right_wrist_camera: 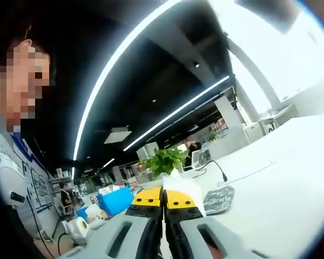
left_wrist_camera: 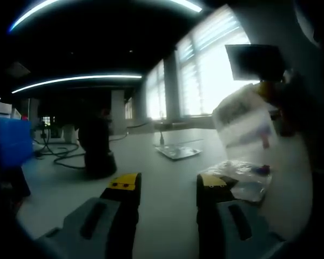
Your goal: Clip sheet goods on table flip sheet goods clip sheet goods scan sheet goods put sheet goods back to table
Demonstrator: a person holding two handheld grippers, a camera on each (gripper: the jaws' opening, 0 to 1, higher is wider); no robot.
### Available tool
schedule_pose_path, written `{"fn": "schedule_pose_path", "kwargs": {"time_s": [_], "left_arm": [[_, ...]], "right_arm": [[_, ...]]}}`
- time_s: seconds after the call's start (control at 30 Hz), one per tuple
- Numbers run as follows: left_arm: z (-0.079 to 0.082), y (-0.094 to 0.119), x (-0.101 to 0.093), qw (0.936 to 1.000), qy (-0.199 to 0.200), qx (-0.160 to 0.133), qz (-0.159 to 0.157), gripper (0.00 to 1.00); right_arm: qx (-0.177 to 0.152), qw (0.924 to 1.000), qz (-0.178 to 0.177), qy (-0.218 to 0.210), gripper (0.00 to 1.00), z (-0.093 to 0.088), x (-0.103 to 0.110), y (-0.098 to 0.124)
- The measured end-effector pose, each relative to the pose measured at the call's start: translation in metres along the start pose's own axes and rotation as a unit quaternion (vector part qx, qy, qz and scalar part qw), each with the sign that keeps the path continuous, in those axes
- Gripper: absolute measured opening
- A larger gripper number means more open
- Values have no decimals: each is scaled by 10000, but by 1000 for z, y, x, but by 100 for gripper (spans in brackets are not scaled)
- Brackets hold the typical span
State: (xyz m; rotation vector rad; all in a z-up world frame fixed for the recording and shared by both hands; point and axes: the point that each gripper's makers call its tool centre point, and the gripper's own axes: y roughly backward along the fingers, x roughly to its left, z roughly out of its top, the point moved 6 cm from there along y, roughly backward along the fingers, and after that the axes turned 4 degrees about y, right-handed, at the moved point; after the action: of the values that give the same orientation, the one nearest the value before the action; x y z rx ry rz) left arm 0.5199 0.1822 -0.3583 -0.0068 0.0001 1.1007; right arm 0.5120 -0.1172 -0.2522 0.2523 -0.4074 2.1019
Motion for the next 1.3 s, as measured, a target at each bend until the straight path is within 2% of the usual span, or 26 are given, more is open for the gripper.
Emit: {"fn": "schedule_pose_path", "kwargs": {"time_s": [0.33, 0.5, 0.73, 0.77, 0.9, 1.03, 1.3], "left_arm": [[0, 0, 0, 10000, 8, -5, -9, 33], [0, 0, 1, 10000, 16, -8, 3, 33], [-2, 0, 1, 10000, 14, 13, -13, 33], [-2, 0, 1, 10000, 15, 17, -13, 33], [-2, 0, 1, 10000, 16, 30, -12, 33], [-2, -1, 0, 10000, 8, 45, -22, 33], [-3, -1, 0, 10000, 1, 61, -37, 33]], "right_arm": [[-171, 9998, -96, 83, 0, 10, -4, -13], [-272, 9994, -179, 85, 0, 18, -16, -20], [-208, 9990, -340, 191, 0, 11, -25, -27], [-201, 9988, -389, 230, 0, 10, -29, -26], [-179, 9986, -501, -41, 0, 3, -40, -20], [-200, 9978, -625, -53, 0, 1, -48, -11], [-460, 9911, -1113, -568, 0, 2, -71, 8]]}}
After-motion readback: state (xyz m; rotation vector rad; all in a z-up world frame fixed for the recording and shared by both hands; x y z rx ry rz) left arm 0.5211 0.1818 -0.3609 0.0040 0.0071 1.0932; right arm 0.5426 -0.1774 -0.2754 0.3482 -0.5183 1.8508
